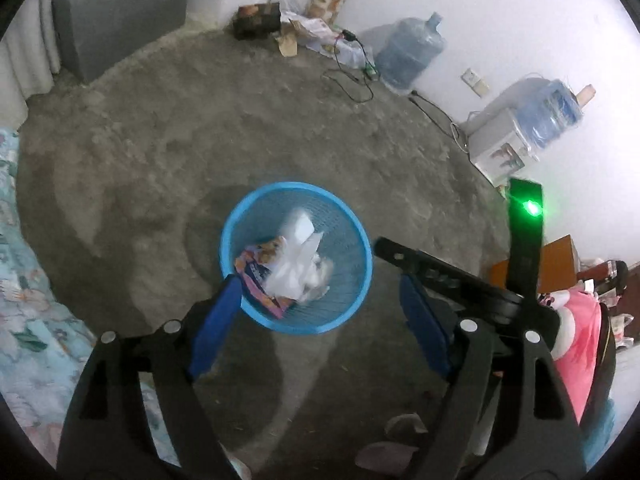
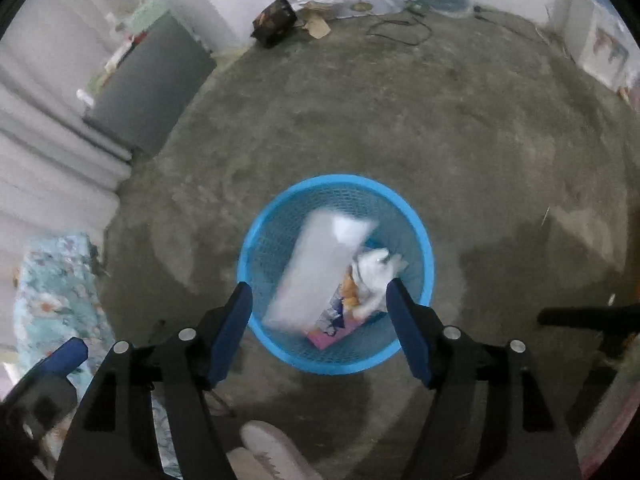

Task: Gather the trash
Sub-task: 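Move both open tools back from the wastebasket to the bed, then approach the blue medicine box and white paper cup with both tools, then grasp the blue medicine box with the left tool while the right tool grasps the white paper cup, then lift the box and cup and carry them toward the blue wastebasket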

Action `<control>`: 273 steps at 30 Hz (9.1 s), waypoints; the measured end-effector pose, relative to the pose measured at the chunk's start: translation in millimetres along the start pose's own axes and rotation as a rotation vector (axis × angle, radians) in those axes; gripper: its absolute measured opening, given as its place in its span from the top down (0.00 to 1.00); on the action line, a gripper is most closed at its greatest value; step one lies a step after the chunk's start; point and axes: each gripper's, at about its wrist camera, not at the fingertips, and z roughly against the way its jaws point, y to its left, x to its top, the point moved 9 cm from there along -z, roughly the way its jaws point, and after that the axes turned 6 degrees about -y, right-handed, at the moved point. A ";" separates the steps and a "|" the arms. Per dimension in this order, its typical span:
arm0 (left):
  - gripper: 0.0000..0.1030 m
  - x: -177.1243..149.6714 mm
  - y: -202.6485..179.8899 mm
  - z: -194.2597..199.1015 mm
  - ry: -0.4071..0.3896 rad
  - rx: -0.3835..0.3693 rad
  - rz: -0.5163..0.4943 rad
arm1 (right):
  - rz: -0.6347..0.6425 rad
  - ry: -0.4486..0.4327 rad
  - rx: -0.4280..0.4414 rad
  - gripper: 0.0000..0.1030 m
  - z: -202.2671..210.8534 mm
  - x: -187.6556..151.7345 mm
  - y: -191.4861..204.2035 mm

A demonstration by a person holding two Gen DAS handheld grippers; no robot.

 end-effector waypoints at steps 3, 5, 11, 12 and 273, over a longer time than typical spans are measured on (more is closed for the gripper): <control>0.26 2.3 4.1 18.3 -0.024 0.010 0.009 | -0.052 -0.048 0.066 0.34 26.8 -3.7 -6.3; 0.26 4.0 4.1 39.1 -0.049 -0.004 0.023 | -0.061 -0.089 0.107 0.34 48.3 -8.2 -2.1; 0.23 -8.8 6.7 131.0 -0.153 0.081 -0.029 | -0.031 -0.233 0.195 0.28 130.9 -28.1 36.3; 0.22 -13.9 7.4 151.9 -0.178 0.118 -0.062 | -0.019 -0.252 0.200 0.27 142.2 -32.5 43.0; 0.72 -119.4 379.2 514.3 -0.649 0.040 0.590 | 0.320 0.440 0.964 0.37 164.5 -209.9 531.3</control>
